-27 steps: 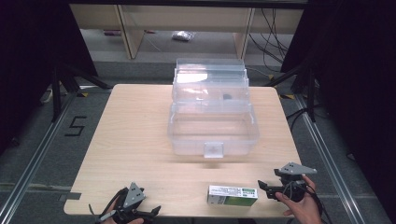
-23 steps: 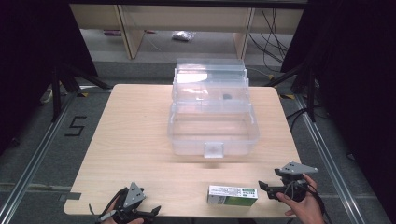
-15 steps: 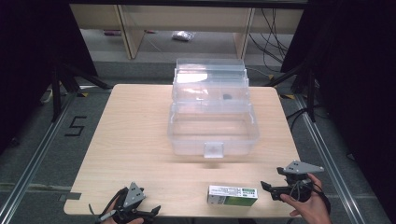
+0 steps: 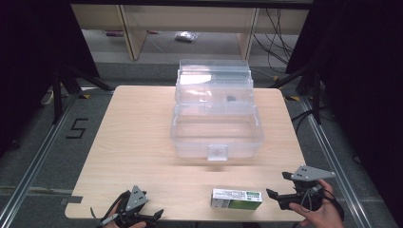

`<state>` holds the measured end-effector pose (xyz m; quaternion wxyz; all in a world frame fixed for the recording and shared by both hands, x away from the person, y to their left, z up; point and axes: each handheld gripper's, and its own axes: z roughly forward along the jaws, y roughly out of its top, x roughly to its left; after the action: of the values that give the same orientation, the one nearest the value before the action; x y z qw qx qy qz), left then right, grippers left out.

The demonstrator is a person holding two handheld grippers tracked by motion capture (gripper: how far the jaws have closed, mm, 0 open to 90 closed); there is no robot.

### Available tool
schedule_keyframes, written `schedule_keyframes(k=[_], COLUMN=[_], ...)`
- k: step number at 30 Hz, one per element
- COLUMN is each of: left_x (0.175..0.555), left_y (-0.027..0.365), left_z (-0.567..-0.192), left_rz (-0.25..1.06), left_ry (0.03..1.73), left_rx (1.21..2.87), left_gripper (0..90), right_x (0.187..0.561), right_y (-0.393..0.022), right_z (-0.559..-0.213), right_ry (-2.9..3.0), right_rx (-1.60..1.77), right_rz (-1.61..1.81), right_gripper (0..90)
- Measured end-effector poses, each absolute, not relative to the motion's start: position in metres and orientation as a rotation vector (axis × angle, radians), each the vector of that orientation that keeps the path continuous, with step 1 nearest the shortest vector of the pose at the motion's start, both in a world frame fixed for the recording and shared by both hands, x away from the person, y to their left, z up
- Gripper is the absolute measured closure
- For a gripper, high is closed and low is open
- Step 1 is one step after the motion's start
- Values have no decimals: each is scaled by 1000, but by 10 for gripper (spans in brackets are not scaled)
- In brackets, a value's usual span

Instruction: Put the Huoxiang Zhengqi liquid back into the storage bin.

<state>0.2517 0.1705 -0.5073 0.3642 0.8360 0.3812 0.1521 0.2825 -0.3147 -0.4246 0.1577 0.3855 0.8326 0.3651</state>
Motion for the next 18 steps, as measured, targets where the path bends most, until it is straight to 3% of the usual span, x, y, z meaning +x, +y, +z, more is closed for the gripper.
schedule_keyframes(k=[18], left_x=[253], left_y=[172], left_z=[-507], left_rz=[395], left_ry=[978], left_rx=[2168], left_gripper=[151], right_x=[272], right_y=[-295], right_z=[-412], right_ry=[2477], right_rx=[1005], right_rz=[1072], right_gripper=[175])
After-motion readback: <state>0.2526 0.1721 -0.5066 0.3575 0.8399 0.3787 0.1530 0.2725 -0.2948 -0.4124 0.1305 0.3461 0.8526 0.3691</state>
